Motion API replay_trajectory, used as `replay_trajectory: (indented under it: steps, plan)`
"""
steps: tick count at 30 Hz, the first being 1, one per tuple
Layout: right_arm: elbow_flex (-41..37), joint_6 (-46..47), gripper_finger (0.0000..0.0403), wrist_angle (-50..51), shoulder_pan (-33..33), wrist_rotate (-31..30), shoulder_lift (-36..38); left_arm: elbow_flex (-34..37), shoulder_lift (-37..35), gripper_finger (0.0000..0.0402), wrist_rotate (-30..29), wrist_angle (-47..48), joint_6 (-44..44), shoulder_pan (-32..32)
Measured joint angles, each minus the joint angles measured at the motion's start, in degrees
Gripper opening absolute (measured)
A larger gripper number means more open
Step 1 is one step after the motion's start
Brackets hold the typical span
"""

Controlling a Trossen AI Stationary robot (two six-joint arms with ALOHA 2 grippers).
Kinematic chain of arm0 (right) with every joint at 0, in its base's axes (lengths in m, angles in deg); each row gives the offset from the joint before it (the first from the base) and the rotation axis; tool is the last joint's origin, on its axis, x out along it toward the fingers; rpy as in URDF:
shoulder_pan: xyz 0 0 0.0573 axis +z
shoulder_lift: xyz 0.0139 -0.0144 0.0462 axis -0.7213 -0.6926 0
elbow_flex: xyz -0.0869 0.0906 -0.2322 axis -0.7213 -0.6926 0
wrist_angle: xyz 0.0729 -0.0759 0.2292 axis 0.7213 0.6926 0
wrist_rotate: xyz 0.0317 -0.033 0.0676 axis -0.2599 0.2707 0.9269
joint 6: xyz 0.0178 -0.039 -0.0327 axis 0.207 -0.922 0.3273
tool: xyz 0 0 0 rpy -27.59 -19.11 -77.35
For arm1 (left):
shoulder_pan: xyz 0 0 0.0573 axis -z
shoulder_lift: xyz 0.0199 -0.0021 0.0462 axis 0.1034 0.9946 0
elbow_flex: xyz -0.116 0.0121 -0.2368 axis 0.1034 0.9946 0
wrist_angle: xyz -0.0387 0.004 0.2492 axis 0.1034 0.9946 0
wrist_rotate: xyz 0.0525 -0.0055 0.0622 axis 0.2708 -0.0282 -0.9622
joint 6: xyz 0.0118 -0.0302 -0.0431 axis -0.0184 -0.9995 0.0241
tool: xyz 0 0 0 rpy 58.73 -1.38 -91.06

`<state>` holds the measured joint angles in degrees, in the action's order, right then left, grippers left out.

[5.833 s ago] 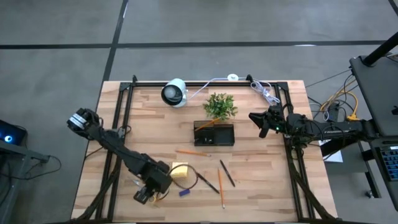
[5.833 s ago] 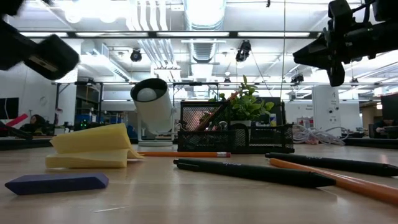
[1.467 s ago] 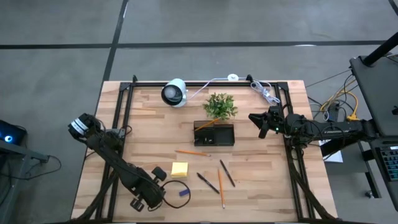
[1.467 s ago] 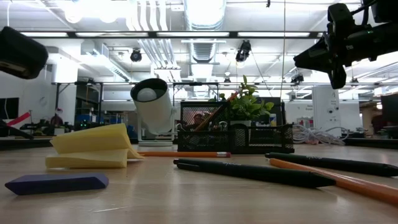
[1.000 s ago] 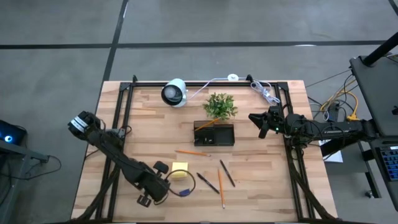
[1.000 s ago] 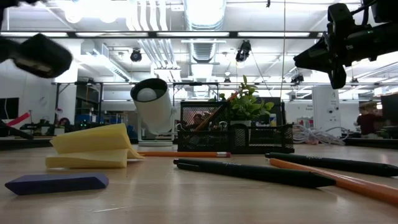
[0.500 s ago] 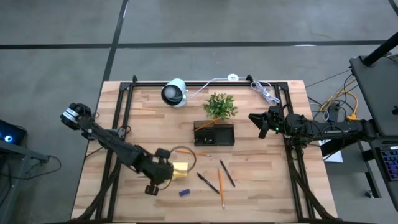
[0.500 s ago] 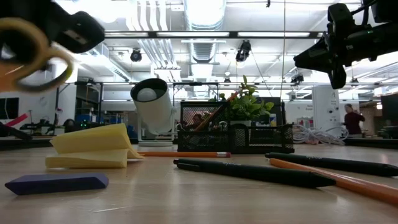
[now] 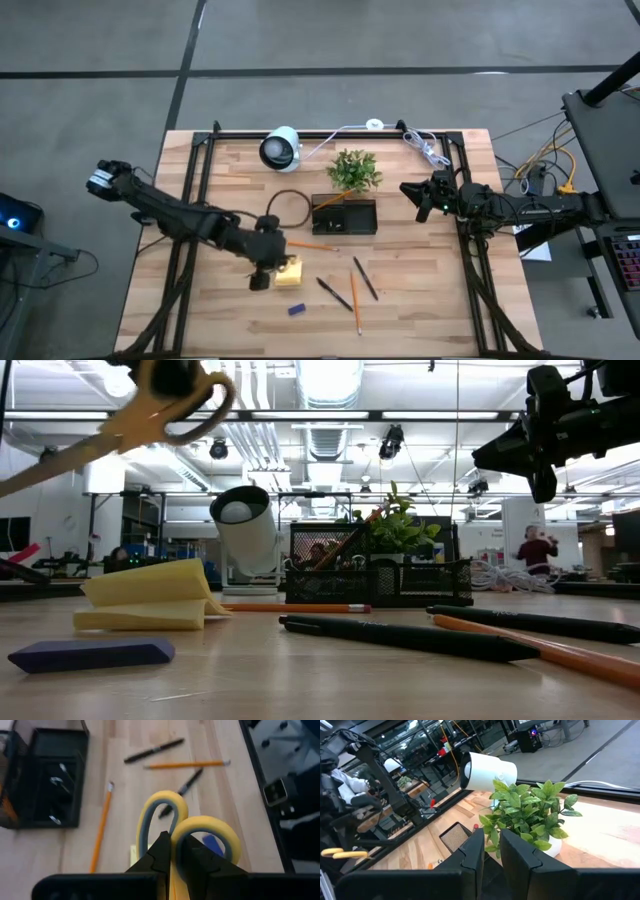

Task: Pick and place office supplies into organizer
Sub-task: Put the yellow scissors into the black desk organizer

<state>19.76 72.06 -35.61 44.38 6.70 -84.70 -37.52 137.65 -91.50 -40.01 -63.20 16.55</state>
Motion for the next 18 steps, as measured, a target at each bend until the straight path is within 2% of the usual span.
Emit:
replay_trajectory:
  steps: [18]
  plan:
    - [0.0,0.2,0.0052,-0.1,0.0,0.0,0.0,0.0,-1.4,0.0012,0.0,-14.9,6.2,-9.9]
